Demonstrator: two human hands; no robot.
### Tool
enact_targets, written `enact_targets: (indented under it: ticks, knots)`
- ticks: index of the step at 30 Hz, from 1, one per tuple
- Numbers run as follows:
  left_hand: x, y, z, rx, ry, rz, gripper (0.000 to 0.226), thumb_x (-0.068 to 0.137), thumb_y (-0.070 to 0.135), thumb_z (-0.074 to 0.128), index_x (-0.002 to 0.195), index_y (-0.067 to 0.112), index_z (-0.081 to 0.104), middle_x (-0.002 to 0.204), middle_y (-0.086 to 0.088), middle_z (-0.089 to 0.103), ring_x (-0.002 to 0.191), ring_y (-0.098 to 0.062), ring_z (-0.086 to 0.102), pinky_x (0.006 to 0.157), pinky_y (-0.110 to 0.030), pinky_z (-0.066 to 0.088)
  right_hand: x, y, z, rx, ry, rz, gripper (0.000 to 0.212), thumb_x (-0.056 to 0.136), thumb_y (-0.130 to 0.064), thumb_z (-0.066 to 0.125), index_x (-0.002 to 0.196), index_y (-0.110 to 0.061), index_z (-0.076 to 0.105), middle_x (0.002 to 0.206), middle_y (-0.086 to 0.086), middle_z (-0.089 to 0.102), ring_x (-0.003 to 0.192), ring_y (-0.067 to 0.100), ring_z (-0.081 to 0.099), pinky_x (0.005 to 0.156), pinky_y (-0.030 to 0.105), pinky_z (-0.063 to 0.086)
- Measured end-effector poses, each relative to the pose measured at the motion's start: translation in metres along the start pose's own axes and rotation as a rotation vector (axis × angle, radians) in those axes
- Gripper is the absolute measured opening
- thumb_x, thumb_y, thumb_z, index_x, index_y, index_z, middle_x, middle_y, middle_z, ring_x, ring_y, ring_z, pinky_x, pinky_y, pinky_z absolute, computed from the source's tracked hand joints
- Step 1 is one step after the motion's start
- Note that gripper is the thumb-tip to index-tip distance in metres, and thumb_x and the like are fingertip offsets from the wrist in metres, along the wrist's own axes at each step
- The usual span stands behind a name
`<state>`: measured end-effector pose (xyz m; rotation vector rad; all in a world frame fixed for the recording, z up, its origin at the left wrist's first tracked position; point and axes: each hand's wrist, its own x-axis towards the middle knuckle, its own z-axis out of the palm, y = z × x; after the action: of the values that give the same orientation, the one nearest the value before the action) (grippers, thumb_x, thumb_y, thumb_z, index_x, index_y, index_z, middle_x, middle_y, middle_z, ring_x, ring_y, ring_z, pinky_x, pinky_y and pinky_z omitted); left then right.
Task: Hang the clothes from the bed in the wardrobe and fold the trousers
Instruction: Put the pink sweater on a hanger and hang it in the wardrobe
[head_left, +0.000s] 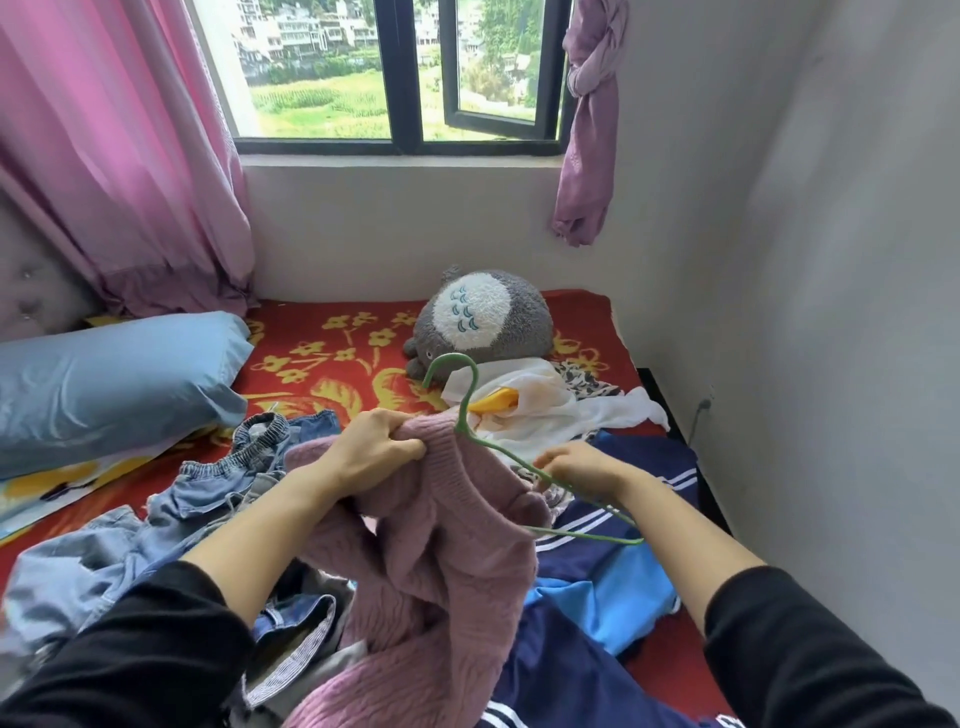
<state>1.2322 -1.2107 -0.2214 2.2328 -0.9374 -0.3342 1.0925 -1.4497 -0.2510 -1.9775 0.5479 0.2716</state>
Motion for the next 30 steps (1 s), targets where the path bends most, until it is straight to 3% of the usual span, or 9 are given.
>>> enact_targets:
  ticks: [3,7,10,15,17,20,24,27,30]
  knots:
    - [-0.005,-0.001,-0.005,-0.034,-0.025,-0.012,0.013,0.059,0.027,0.056,0.047,0.025,0.053,0.045,0.018,0.048,0.046,0.001,0.043,0.049,-0.014,0.034,0.007,0.015,0.01,-0.139,-0.165,0.051,0.01,0.078,-0.012,0.074,0.088,-0.013,0.072,0.088,0.0,0.065,0.084,0.01,0.056,0.07,0.017,0.046]
    - [-0.01,-0.008,-0.013,-0.004,-0.031,-0.033,0.011,0.059,0.027,0.056,0.055,0.018,0.056,0.05,0.014,0.049,0.049,-0.001,0.044,0.054,-0.022,0.037,0.021,0.026,0.026,-0.302,-0.233,0.123,0.02,0.085,-0.018,0.068,0.067,-0.021,0.06,0.069,-0.002,0.055,0.066,0.011,0.049,0.059,0.023,0.041]
    - [-0.016,-0.016,-0.019,0.056,-0.003,-0.101,0.006,0.059,0.032,0.055,0.056,0.028,0.059,0.059,0.009,0.058,0.061,-0.01,0.054,0.062,-0.029,0.043,0.025,0.029,0.028,-0.239,-0.265,0.268,0.016,0.095,-0.024,0.056,0.08,-0.023,0.061,0.074,-0.001,0.062,0.058,0.013,0.057,0.055,0.025,0.049]
    - [-0.027,-0.041,-0.028,0.046,0.05,-0.243,0.013,0.06,0.037,0.052,0.065,0.033,0.063,0.079,0.001,0.069,0.083,-0.021,0.061,0.081,-0.036,0.048,0.02,0.017,0.01,-0.076,-0.421,0.324,0.009,0.099,-0.027,0.052,0.097,-0.023,0.06,0.088,0.006,0.073,0.073,0.024,0.07,0.065,0.038,0.056]
    - [-0.028,-0.048,-0.027,0.036,0.063,-0.271,0.017,0.06,0.038,0.051,0.068,0.031,0.064,0.085,-0.001,0.07,0.087,-0.023,0.061,0.083,-0.037,0.047,0.016,0.015,0.003,0.012,-0.445,0.331,0.018,0.098,-0.03,0.054,0.109,-0.016,0.059,0.097,0.013,0.071,0.074,0.026,0.071,0.066,0.037,0.058]
    - [-0.028,-0.05,-0.022,0.001,0.063,-0.302,0.022,0.059,0.036,0.051,0.071,0.025,0.066,0.083,0.0,0.068,0.086,-0.022,0.061,0.074,-0.033,0.043,0.011,0.014,-0.002,0.145,-0.386,0.365,0.026,0.1,-0.028,0.05,0.117,-0.009,0.055,0.084,0.014,0.071,0.059,0.022,0.069,0.06,0.034,0.06]
    - [-0.026,-0.04,-0.013,-0.026,0.009,-0.273,0.012,0.059,0.034,0.052,0.065,0.024,0.055,0.075,0.001,0.063,0.08,-0.022,0.059,0.07,-0.033,0.043,0.01,0.019,0.0,0.287,-0.2,0.394,0.023,0.102,-0.034,0.043,0.104,-0.017,0.058,0.059,0.007,0.064,0.046,0.017,0.063,0.051,0.03,0.058]
    - [-0.029,-0.031,-0.005,-0.11,-0.045,-0.24,0.026,0.068,0.043,0.064,0.067,0.022,0.048,0.067,0.008,0.054,0.069,-0.013,0.053,0.061,-0.029,0.039,0.013,0.019,0.007,0.356,-0.104,0.407,0.025,0.104,-0.033,0.035,0.099,-0.016,0.054,0.06,0.005,0.06,0.04,0.014,0.059,0.049,0.031,0.057]
    - [-0.036,-0.027,-0.002,-0.21,-0.123,-0.195,0.03,0.074,0.049,0.077,0.073,0.028,0.057,0.065,0.019,0.059,0.062,0.003,0.053,0.057,-0.018,0.039,0.013,0.019,0.008,0.426,-0.054,0.393,0.023,0.105,-0.03,0.035,0.104,-0.014,0.051,0.066,0.01,0.057,0.039,0.017,0.057,0.043,0.032,0.056]
